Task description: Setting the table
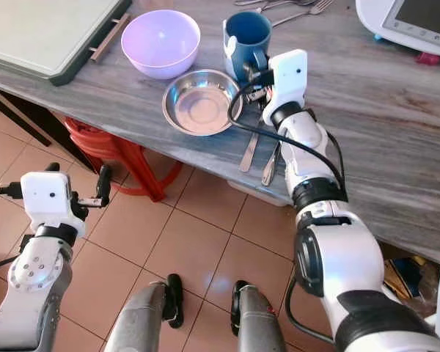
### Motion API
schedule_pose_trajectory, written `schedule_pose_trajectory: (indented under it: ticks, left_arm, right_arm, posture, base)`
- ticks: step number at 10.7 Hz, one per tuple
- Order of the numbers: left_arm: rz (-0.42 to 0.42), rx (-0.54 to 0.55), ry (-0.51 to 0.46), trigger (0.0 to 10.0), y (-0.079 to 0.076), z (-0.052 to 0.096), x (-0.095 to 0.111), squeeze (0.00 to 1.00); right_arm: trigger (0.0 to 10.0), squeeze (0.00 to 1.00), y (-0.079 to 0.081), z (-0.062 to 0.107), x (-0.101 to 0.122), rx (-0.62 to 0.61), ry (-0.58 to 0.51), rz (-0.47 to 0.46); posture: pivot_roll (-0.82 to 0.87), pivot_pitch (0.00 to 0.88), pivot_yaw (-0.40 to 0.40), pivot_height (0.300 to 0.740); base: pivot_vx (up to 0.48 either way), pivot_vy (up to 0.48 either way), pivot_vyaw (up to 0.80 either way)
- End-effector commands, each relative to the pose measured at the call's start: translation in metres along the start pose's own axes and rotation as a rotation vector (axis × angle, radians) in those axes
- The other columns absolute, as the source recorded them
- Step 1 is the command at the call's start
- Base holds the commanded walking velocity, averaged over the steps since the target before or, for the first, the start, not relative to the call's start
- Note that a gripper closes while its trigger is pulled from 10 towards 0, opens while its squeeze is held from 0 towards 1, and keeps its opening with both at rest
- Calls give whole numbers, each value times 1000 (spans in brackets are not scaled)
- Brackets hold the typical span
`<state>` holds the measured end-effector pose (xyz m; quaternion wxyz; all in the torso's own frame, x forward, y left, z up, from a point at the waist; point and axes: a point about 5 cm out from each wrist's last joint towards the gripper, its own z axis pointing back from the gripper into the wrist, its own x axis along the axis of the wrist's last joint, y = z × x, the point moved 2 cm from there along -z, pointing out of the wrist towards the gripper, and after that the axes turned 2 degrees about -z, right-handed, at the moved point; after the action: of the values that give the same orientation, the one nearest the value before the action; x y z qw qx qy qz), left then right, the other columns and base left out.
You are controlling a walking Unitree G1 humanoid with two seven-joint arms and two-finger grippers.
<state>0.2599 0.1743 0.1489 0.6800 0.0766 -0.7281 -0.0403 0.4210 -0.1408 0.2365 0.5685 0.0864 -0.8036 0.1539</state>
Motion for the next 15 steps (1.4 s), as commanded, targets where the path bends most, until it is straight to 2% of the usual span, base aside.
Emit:
schedule_pose_trajectory:
  ticks: [1, 7, 9, 11, 12, 13, 14, 15]
  left_arm:
    - [-8, 7, 12, 10000, 2, 3, -2, 0]
    - [26, 23, -8, 10000, -5, -8, -2, 0]
    - [42, 65, -32, 10000, -2, -15, -1, 0]
    - [82, 90, -21, 10000, -7, -22, -6, 0]
    - [80, 96, -24, 10000, -8, -23, -7, 0]
    - [82, 113, -32, 10000, -8, -23, -11, 0]
    - [78, 129, -24, 10000, -6, -21, -17, 0]
    - [77, 138, -14, 10000, -5, -18, -20, 0]
  right_arm:
    - [10000, 1000, -2, -1, 4, -1, -22, 2]
    - [10000, 1000, -10, 9, 23, 8, -151, 65]
    - [10000, 1000, -8, 29, 20, -36, -191, 51]
    - [10000, 1000, -3, 59, 7, -95, -170, 34]
    - [10000, 1000, 2, 65, 4, -90, -161, 37]
    - [10000, 1000, 14, 81, -2, -100, -124, 20]
    - [10000, 863, 22, 94, -8, -111, -94, 22]
    - [10000, 0, 25, 102, -13, -120, -73, 26]
  posture:
    - [158, 318, 48, 740]
    - [103, 278, 12, 740]
    - [65, 231, -15, 740]
    - [21, 198, -30, 740]
    - [18, 187, -34, 740]
    - [13, 168, -42, 740]
    - [11, 131, -39, 740]
    - [9, 108, -37, 740]
  base:
    - [0, 0, 0]
    - [0, 0, 0]
    - [0, 0, 0]
    - [0, 0, 0]
    - [0, 0, 0]
    - [0, 0, 0]
    - [0, 0, 0]
    - [0, 0, 0]
